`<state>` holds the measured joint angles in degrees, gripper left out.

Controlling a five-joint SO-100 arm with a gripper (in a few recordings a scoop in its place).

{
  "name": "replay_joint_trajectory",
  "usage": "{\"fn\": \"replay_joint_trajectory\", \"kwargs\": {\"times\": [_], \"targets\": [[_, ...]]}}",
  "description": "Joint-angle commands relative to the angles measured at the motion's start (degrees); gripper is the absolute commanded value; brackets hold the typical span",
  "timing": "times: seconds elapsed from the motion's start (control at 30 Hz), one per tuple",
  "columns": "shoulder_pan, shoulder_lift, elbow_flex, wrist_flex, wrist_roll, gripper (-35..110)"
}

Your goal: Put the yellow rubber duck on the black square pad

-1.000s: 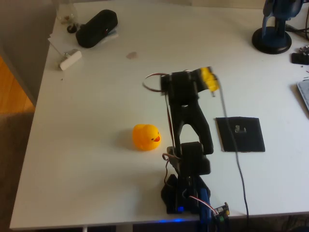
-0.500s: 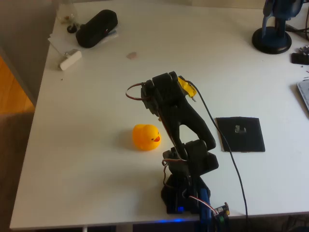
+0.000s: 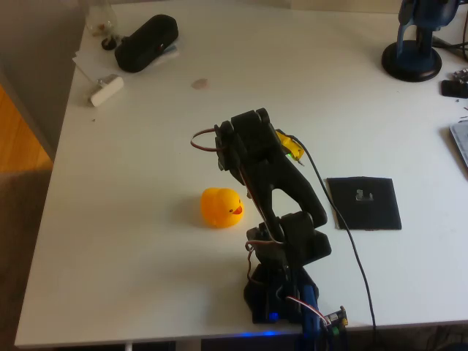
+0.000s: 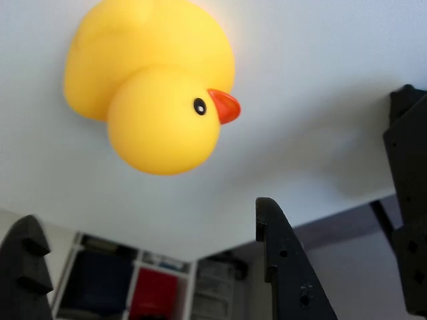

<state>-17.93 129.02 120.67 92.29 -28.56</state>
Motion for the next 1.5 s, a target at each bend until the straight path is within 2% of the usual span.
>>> {"fn": "replay_joint_trajectory", "kwargs": {"times": [0.0, 0.27, 0.53, 0.77, 1.07, 1.47], "targets": [[-1.76, 1.05, 1.76, -0.09, -0.62, 36], [-1.76, 1.05, 5.62, -0.53, -0.62, 36], [-1.76, -0.53, 5.89, -10.20, -0.53, 36], [-1.93, -13.27, 5.80, -10.20, -0.53, 36], [-12.04, -13.97, 5.36, -10.28, 0.18, 36], [-11.78, -13.97, 5.71, -10.28, 0.18, 36]]}}
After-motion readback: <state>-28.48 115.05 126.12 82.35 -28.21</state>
